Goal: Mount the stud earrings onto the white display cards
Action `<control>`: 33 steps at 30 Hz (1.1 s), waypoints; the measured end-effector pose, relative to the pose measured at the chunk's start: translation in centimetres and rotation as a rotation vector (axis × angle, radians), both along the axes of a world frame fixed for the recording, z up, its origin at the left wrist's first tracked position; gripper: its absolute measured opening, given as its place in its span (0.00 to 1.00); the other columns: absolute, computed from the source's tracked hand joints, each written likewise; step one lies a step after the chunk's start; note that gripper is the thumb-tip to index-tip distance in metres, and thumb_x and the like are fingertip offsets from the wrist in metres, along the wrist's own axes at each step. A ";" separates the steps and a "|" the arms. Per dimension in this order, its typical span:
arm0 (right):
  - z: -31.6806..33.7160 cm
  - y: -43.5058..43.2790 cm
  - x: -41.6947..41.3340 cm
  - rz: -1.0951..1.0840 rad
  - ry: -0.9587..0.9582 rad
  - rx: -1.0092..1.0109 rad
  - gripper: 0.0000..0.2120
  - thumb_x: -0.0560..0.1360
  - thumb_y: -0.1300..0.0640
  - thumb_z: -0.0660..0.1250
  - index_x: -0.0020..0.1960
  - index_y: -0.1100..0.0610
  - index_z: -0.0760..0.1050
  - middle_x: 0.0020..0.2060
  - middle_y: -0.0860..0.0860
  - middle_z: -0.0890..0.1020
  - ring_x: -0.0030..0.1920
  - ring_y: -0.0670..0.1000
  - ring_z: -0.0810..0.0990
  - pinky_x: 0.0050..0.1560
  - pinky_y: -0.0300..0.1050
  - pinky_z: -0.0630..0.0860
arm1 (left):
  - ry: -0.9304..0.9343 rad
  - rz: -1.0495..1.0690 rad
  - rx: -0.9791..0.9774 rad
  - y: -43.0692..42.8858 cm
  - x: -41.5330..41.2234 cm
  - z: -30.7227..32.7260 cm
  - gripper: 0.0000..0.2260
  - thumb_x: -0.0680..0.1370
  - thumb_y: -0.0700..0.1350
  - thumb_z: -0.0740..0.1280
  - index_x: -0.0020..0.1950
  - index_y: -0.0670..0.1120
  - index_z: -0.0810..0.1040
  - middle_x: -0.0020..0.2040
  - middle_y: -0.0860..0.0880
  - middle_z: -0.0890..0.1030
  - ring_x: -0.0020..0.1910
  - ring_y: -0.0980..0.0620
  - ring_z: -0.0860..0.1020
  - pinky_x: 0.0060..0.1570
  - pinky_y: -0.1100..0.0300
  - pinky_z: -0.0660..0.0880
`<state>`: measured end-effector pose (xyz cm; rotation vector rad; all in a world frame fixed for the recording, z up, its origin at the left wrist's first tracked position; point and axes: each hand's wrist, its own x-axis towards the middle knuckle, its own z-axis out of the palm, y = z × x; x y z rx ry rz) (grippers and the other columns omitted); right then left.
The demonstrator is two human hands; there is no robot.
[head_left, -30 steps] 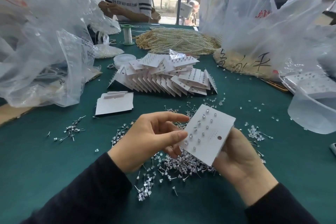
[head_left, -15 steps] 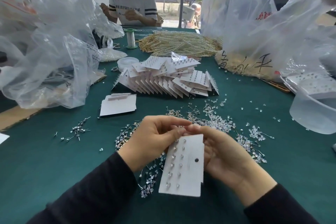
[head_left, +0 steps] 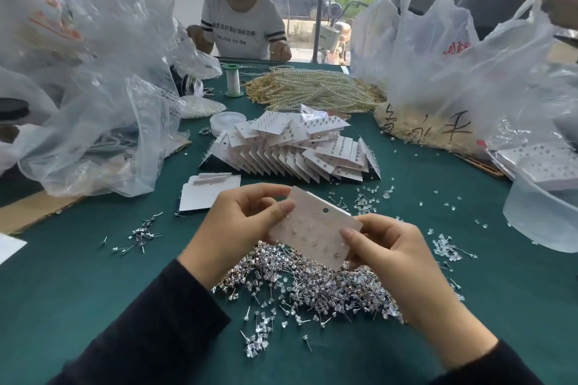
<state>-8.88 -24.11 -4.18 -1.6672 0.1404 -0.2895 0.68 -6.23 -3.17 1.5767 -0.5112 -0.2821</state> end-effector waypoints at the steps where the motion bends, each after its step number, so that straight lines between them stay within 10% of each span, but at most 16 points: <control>1: 0.2 -0.4 0.0 0.030 -0.007 -0.055 0.05 0.73 0.62 0.67 0.41 0.57 0.82 0.34 0.54 0.83 0.32 0.48 0.78 0.35 0.42 0.76 | -0.025 -0.067 0.040 0.2 0.1 0.4 0.10 0.65 0.49 0.70 0.44 0.49 0.82 0.37 0.48 0.84 0.34 0.55 0.81 0.31 0.66 0.76; 6: 0.9 -3.1 0.2 0.073 -0.119 -0.379 0.06 0.72 0.53 0.66 0.46 0.53 0.81 0.36 0.50 0.83 0.33 0.47 0.78 0.35 0.45 0.76 | 0.003 -0.161 0.202 0.5 0.6 2.2 0.10 0.65 0.45 0.72 0.41 0.41 0.81 0.36 0.44 0.84 0.34 0.49 0.83 0.31 0.64 0.77; 9: 0.1 -5.2 0.6 -0.073 -0.287 -0.745 0.04 0.72 0.62 0.68 0.46 0.57 0.80 0.38 0.46 0.82 0.38 0.43 0.79 0.39 0.35 0.74 | 0.117 0.091 0.091 -0.5 2.9 4.0 0.05 0.69 0.39 0.70 0.40 0.38 0.77 0.39 0.42 0.82 0.33 0.48 0.83 0.30 0.64 0.78; 17: -1.6 -7.3 1.0 0.006 -0.245 -1.034 0.02 0.72 0.62 0.69 0.44 0.59 0.81 0.37 0.47 0.81 0.37 0.47 0.80 0.38 0.46 0.79 | 0.338 0.472 -0.109 -9.2 12.1 6.0 0.03 0.73 0.29 0.63 0.45 0.33 0.73 0.40 0.41 0.78 0.27 0.49 0.80 0.29 0.60 0.80; 33: -1.3 -6.4 0.8 0.039 -0.282 -1.102 0.06 0.73 0.57 0.66 0.43 0.58 0.80 0.36 0.49 0.81 0.36 0.50 0.80 0.36 0.46 0.79 | -0.184 0.441 0.844 -9.6 13.6 6.3 0.12 0.73 0.46 0.65 0.45 0.37 0.78 0.47 0.40 0.81 0.47 0.43 0.81 0.50 0.52 0.79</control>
